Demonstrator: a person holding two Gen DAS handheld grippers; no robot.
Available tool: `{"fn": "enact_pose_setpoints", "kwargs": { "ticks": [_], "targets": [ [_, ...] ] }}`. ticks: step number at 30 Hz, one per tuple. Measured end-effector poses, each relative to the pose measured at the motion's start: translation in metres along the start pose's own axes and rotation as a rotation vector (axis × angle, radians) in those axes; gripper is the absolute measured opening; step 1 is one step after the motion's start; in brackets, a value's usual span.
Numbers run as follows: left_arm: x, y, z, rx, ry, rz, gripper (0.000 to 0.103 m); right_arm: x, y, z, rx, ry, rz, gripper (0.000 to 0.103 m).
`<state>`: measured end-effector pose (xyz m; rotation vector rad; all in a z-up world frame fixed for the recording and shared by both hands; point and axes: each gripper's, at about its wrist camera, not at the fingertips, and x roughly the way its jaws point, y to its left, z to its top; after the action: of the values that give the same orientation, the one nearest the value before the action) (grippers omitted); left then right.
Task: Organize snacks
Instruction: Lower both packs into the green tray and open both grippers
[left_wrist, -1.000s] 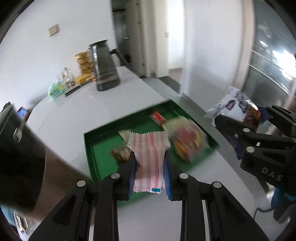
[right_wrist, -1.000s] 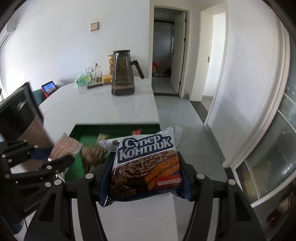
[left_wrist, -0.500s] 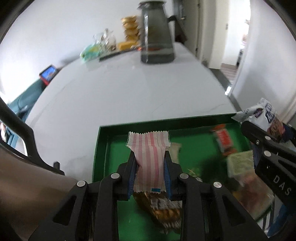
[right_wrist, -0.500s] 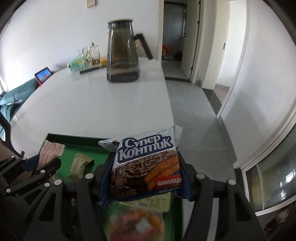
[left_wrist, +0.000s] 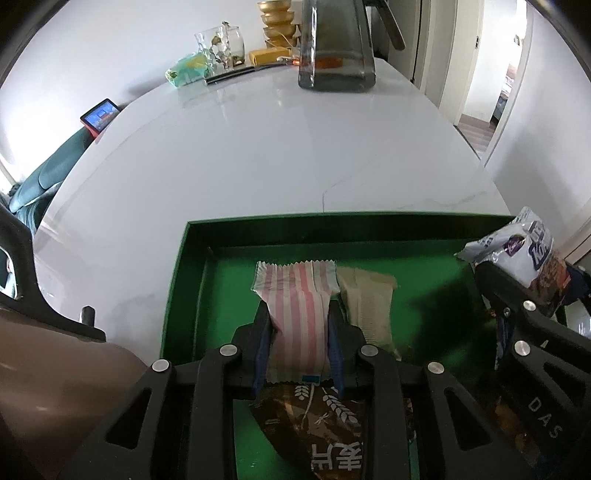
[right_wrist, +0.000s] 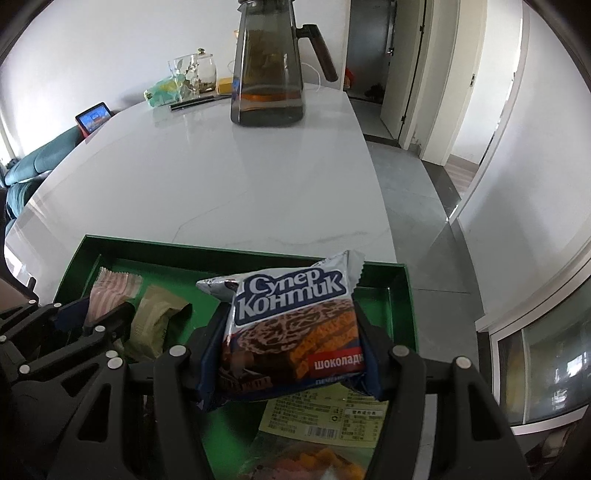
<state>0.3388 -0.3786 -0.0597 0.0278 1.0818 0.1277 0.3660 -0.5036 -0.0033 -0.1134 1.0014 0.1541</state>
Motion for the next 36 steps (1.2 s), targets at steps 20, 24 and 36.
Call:
{"fn": "enact_pose_setpoints", "kwargs": {
  "ticks": [20, 24, 36],
  "targets": [
    [-0.013, -0.002, -0.002, -0.024, -0.049, 0.05, 0.054, -0.011, -0.003, -0.004, 0.025, -0.004, -0.021, 0.086],
    [-0.021, 0.0, -0.001, -0.035, -0.067, 0.054, 0.057, -0.022, -0.005, -0.006, 0.037, -0.029, -0.027, 0.089],
    [-0.048, -0.007, -0.009, -0.037, -0.118, -0.003, 0.057, -0.07, -0.014, -0.019, 0.093, -0.136, -0.08, 0.095]
  ]
}}
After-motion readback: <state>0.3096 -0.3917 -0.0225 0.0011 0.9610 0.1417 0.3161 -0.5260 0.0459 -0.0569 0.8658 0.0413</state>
